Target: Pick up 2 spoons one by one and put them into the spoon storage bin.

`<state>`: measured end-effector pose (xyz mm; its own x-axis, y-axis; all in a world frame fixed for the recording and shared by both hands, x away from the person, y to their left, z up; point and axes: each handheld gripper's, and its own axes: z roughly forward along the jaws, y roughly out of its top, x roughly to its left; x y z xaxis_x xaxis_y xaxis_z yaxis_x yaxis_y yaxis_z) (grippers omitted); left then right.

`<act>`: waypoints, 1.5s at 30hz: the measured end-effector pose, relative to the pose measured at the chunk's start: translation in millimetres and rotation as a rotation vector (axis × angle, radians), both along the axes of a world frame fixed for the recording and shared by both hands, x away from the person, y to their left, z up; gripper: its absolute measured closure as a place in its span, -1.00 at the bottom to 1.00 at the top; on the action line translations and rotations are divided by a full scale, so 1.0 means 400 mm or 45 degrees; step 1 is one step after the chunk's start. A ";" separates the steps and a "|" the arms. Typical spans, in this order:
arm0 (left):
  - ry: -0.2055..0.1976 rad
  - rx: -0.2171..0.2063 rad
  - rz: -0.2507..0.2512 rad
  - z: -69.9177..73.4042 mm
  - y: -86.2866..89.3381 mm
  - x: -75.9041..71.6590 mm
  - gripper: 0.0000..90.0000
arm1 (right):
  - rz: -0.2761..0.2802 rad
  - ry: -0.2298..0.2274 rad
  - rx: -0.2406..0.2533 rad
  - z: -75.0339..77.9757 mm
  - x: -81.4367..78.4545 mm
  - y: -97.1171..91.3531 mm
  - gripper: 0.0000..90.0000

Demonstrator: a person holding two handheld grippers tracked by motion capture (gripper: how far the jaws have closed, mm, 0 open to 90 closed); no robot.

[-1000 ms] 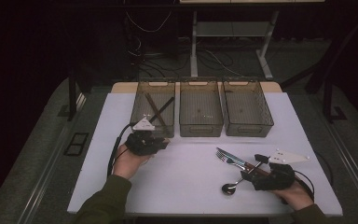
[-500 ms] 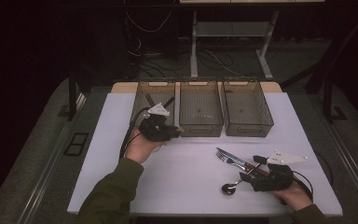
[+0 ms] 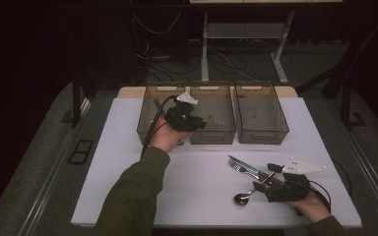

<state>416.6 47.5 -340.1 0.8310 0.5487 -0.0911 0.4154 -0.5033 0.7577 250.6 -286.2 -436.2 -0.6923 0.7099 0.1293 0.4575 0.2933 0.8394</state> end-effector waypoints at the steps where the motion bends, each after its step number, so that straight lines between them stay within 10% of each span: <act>1: -0.005 0.002 -0.004 0.001 -0.005 0.008 0.64 | 0.001 0.001 0.000 0.000 0.000 -0.001 -0.73; 25: 0.006 0.060 0.123 -0.064 -0.102 0.154 0.64 | 0.015 -0.014 0.014 0.005 0.001 -0.003 -0.73; 45: 0.038 0.156 0.207 -0.106 -0.147 0.176 0.38 | 0.032 -0.020 0.026 0.010 0.002 -0.007 -0.73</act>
<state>486.8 -11.5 -382.7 0.7287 0.6838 -0.0387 0.5200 -0.5156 0.6810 251.2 -289.1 -432.1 -0.7121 0.6894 0.1328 0.4371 0.2873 0.8523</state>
